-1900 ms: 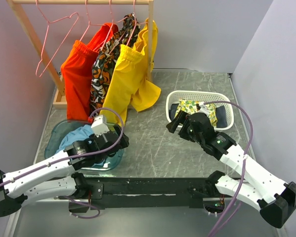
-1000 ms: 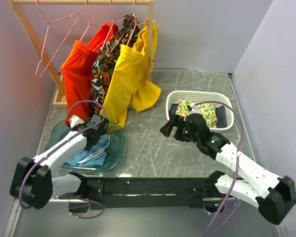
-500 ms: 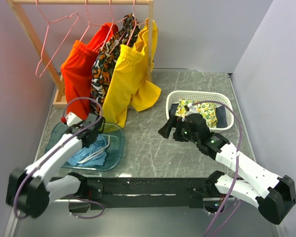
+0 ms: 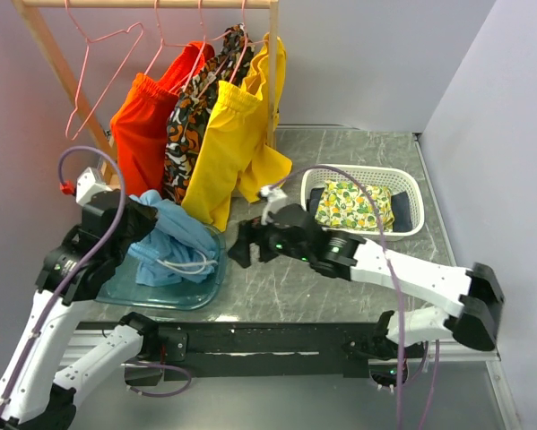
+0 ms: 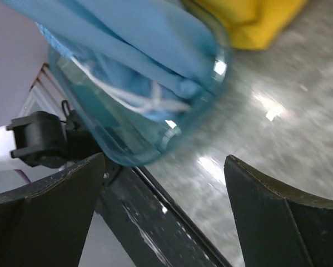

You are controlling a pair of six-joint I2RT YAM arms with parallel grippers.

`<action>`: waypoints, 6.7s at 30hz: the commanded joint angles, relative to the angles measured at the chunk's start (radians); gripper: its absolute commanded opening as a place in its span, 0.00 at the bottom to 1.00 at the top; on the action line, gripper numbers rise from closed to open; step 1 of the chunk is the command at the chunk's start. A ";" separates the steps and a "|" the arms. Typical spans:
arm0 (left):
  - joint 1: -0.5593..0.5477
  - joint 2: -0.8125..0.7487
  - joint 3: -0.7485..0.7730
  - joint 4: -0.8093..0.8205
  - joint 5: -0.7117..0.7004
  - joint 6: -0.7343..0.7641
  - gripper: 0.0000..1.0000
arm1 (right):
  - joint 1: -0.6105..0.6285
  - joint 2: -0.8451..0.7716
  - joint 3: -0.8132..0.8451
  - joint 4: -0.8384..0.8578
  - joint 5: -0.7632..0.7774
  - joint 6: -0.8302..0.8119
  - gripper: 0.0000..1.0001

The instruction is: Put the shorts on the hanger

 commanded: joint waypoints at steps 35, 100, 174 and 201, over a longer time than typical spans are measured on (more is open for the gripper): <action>0.000 0.253 0.721 0.052 0.274 0.092 0.01 | 0.314 0.398 0.322 0.042 0.726 0.383 0.81; -0.418 0.119 0.198 0.294 -0.174 0.335 0.83 | -0.191 -0.177 0.127 -0.544 0.473 0.071 0.00; 0.660 0.863 0.859 0.352 0.443 0.562 0.01 | -0.189 -0.067 0.064 -0.369 0.246 -0.007 0.00; 0.537 0.742 0.819 0.355 0.268 0.687 0.01 | -0.189 -0.056 0.097 -0.400 0.256 -0.005 0.00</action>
